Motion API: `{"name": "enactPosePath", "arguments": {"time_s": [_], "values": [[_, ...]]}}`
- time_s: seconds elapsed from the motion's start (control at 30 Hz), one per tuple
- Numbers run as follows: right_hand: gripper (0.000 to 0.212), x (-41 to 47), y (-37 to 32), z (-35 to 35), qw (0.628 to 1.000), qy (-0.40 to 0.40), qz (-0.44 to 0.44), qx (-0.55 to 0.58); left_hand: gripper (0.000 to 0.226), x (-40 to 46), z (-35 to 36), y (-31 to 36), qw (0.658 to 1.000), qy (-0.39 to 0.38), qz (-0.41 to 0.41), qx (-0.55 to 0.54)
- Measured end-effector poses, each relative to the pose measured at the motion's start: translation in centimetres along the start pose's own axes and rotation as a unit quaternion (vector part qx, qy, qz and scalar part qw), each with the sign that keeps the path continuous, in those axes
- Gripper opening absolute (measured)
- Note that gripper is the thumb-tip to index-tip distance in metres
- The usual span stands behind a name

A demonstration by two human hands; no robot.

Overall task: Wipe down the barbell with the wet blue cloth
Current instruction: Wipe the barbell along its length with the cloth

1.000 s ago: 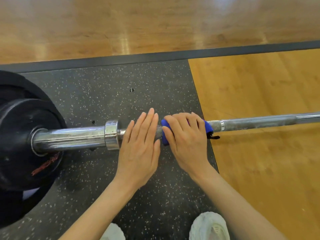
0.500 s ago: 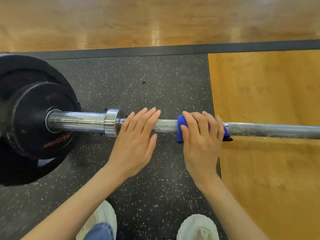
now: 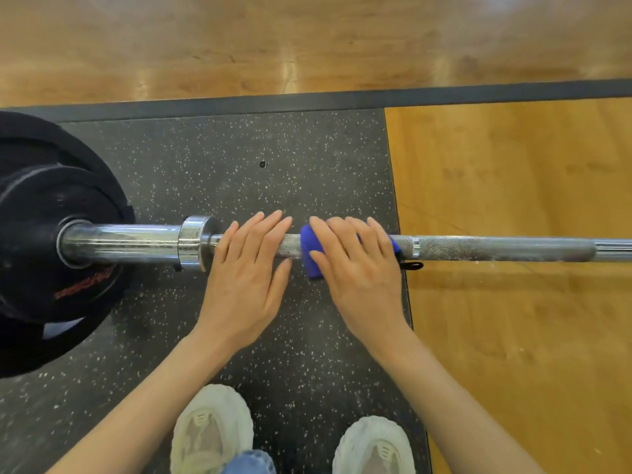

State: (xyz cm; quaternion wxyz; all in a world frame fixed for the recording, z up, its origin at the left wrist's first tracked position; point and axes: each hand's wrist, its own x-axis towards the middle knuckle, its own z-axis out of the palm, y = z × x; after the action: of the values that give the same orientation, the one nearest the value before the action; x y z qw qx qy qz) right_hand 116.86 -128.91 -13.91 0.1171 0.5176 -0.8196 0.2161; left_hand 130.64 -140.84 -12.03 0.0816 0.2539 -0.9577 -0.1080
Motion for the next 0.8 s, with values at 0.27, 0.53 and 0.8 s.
{"name": "enactPosePath", "arguments": {"time_s": [0.27,0.53,0.8], "values": [[0.039,0.6,-1.8,0.1,0.997,-0.001,0.077,0.003,0.053,3.8,-0.1,0.3,0.998,0.035,-0.013,0.043],[0.035,0.4,-2.2,-0.4,0.991,0.008,0.131,0.017,0.056,3.7,0.9,0.4,0.997,0.041,-0.018,0.056],[0.038,-1.0,-0.5,-2.2,0.99,-0.018,0.139,0.017,0.052,2.5,0.7,0.8,0.998,0.052,-0.022,0.037]]}}
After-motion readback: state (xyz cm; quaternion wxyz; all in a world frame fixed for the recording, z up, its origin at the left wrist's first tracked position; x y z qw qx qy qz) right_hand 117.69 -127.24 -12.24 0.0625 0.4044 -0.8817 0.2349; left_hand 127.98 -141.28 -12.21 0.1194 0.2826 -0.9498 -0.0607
